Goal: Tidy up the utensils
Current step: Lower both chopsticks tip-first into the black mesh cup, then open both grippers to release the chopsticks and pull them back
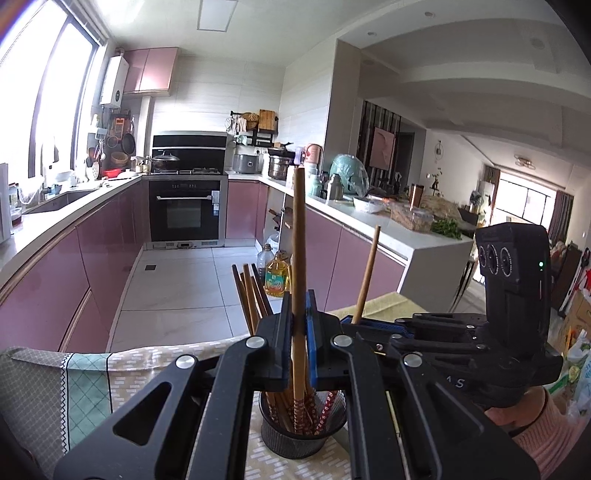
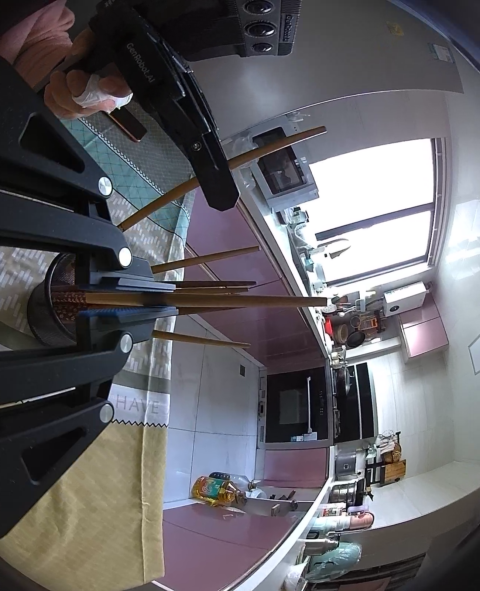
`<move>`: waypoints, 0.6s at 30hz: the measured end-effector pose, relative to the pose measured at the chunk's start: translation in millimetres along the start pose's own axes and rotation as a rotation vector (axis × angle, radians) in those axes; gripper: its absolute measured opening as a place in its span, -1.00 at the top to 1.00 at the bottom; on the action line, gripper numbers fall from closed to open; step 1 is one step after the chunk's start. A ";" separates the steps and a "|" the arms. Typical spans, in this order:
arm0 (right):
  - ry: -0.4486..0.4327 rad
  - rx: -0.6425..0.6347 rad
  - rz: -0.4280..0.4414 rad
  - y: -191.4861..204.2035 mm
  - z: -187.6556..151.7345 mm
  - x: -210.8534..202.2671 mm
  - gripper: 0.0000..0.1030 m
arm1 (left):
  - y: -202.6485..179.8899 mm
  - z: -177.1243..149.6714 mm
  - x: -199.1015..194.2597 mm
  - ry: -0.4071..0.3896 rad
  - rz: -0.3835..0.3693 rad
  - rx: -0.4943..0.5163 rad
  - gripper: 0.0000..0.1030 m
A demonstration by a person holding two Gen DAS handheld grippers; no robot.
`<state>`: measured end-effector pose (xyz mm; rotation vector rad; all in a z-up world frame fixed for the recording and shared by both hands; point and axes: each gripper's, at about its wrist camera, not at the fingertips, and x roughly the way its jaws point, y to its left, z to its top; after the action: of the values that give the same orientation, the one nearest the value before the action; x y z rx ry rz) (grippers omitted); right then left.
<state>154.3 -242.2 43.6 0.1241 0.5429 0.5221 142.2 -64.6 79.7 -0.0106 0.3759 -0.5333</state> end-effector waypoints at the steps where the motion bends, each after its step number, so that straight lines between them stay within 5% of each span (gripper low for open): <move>1: 0.009 0.000 0.000 -0.7 -0.8 2.8 0.89 | -1.3 -1.3 2.5 0.016 -0.005 0.005 0.86; 11: 0.100 0.032 -0.019 -8.9 -15.7 28.9 0.84 | 5.5 -32.1 49.2 0.174 0.037 -0.006 0.86; 18: 0.094 0.046 -0.018 -9.4 -22.6 23.0 0.73 | 14.9 -47.1 54.9 0.193 0.066 -0.031 0.58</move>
<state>163.4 -239.2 11.4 0.1392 0.6478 0.4996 176.7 -75.0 15.2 0.0233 0.5712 -0.4641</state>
